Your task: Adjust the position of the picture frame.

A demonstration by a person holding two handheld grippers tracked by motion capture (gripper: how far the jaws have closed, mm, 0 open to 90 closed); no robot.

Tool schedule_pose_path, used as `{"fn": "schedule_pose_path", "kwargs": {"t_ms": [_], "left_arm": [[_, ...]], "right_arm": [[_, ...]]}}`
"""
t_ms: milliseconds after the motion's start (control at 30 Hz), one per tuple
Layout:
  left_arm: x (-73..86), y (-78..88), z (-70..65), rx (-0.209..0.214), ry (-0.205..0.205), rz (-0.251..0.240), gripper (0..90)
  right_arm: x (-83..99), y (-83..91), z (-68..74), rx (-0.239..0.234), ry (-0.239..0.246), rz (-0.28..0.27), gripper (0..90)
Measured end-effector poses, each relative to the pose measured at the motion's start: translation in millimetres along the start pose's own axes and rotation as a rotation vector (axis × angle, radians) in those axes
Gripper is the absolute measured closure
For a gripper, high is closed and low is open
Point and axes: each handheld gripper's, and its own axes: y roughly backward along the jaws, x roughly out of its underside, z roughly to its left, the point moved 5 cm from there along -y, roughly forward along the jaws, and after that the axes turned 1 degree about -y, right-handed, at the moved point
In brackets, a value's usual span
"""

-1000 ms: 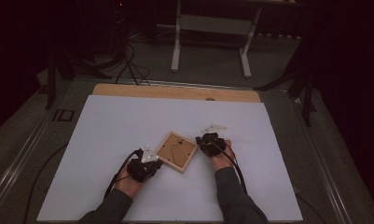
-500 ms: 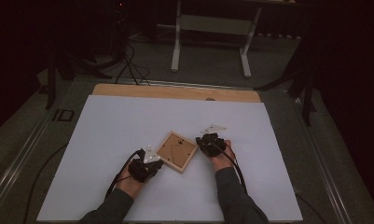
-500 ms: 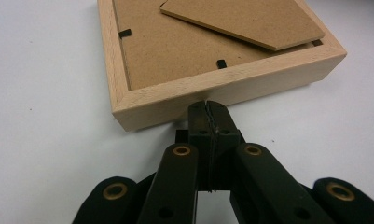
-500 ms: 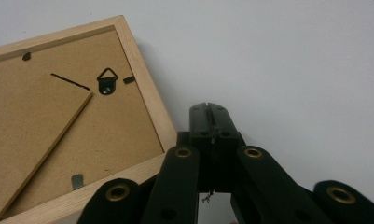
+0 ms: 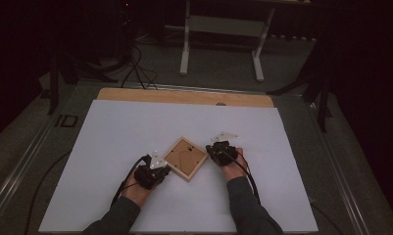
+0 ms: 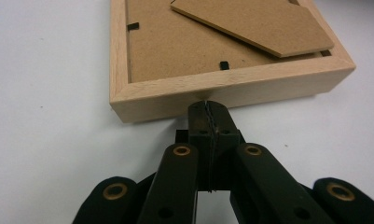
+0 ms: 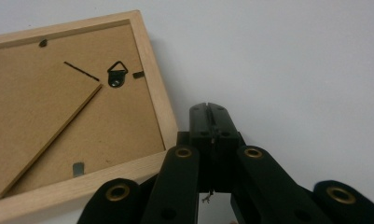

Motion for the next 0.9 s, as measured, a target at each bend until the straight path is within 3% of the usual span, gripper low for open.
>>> {"fn": "schedule_pose_path", "kwargs": {"t_ms": [500,733,900], "left_arm": [[-2.8,-4.3,17.3,-0.060,0.028,0.000,89.6],[-0.3,-1.0,5.0,-0.027,0.004,0.014,89.6],[2.0,-1.0,-0.8,-0.031,-0.017,0.027,89.6]], "right_arm": [[4.8,2.9,11.8,-0.027,0.017,0.015,89.9],[8.5,7.0,15.3,-0.047,0.019,0.017,89.9],[14.6,12.4,17.3,-0.056,0.022,0.021,89.9]]}}
